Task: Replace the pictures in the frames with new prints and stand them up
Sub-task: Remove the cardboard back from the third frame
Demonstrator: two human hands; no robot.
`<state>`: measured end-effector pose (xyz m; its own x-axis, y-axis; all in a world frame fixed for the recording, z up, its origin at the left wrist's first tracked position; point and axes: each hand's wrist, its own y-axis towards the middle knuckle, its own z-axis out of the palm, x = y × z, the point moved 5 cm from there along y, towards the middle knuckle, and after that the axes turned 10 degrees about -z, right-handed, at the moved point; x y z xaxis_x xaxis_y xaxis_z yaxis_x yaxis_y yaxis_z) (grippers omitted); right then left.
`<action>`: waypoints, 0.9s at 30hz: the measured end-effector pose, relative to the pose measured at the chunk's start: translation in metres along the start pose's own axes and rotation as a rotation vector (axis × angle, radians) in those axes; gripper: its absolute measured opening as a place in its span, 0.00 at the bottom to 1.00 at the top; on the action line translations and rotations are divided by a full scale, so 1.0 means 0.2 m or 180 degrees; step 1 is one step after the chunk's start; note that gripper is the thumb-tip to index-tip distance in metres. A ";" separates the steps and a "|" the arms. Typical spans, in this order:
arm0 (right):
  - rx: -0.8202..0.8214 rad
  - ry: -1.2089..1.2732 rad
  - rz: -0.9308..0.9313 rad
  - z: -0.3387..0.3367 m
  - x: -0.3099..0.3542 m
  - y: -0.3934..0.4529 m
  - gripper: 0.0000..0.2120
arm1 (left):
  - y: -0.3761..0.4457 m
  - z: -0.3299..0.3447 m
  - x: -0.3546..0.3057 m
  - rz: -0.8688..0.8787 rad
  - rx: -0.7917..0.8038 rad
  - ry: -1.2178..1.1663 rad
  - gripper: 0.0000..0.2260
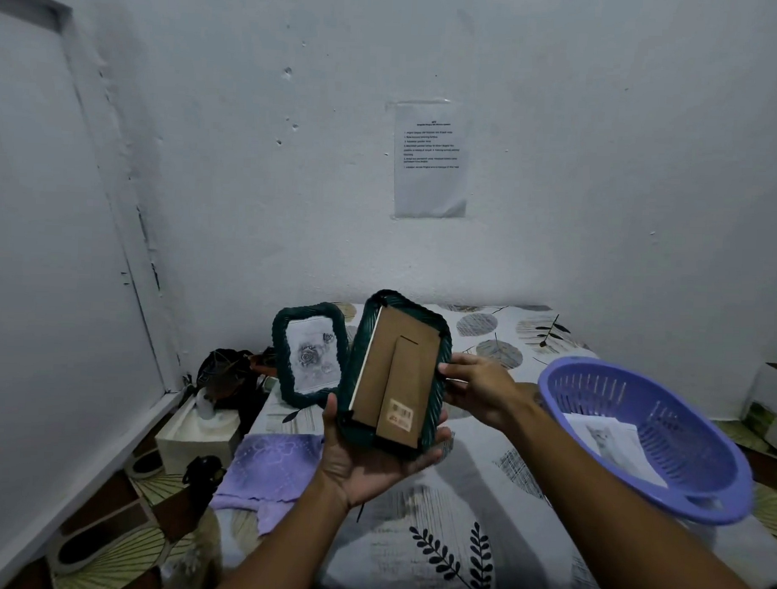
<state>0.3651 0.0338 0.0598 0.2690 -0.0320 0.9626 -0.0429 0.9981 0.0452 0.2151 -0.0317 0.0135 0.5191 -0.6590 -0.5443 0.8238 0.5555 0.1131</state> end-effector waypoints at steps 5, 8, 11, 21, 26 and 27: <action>-0.0249 -0.0199 0.0067 -0.09 0.00 0.03 0.09 | -0.10 -0.11 -0.11 0.0433 -0.1277 0.0466 0.40; -0.0320 -0.0475 0.0194 -0.14 -0.05 0.03 0.07 | -0.15 -0.15 -0.21 0.0624 -0.2265 0.1023 0.21; -0.0395 -0.0743 0.0315 -0.16 -0.12 0.00 0.08 | -0.17 -0.14 -0.27 0.0651 -0.3033 0.1769 0.12; -0.0595 -0.1741 0.0737 -0.20 -0.41 -0.05 0.07 | -0.22 -0.32 -0.23 -0.0541 -0.4011 0.3364 0.11; -0.0652 -0.2507 0.0616 -0.22 -0.46 -0.02 0.08 | -0.18 -0.39 -0.23 -0.0928 -0.4161 0.4024 0.11; -0.0670 -0.2568 0.0635 -0.22 -0.45 -0.02 0.08 | -0.18 -0.40 -0.23 -0.0987 -0.4190 0.4116 0.11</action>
<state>0.3835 0.0343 -0.0395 -0.4949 0.1966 0.8464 0.1843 0.9757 -0.1189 0.1433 0.0197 -0.0323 -0.5861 -0.4074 -0.7003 -0.1655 0.9064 -0.3887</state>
